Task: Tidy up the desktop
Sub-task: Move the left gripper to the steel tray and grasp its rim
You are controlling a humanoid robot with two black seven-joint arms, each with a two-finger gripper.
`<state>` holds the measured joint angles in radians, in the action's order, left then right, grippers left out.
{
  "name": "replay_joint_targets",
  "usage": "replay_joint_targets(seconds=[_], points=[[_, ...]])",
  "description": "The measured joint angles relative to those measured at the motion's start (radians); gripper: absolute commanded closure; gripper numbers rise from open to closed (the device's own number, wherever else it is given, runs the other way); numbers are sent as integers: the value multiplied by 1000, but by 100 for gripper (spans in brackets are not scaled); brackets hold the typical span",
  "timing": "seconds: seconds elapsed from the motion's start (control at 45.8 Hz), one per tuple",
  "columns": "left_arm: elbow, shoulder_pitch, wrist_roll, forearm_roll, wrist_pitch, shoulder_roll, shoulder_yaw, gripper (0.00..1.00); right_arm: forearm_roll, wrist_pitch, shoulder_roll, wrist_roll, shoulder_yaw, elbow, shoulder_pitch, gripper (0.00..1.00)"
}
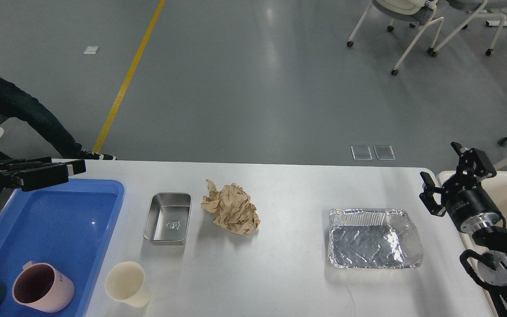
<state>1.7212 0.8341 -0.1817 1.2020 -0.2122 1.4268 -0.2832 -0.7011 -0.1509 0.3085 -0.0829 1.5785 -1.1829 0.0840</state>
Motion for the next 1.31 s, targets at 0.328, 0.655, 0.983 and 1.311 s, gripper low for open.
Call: replay_joint_targets(seconds=[0.328,0.655,0.983,1.311], points=[[-387,-9,119,-46,-78,-372,10,3,-1,1,-7,0,0,1,1,0],[-651,-72,124,-34,-80,-702,12,3,-2,37,-1,-1,0,5,2,0],[-788,-143,123,-29,-41,-830,14,4,-2,39,5,-2,2,6,-3,0],[-914,-178,116,-16,49,-947,114,28,-2,40,6,-2,4,6,-6,0]])
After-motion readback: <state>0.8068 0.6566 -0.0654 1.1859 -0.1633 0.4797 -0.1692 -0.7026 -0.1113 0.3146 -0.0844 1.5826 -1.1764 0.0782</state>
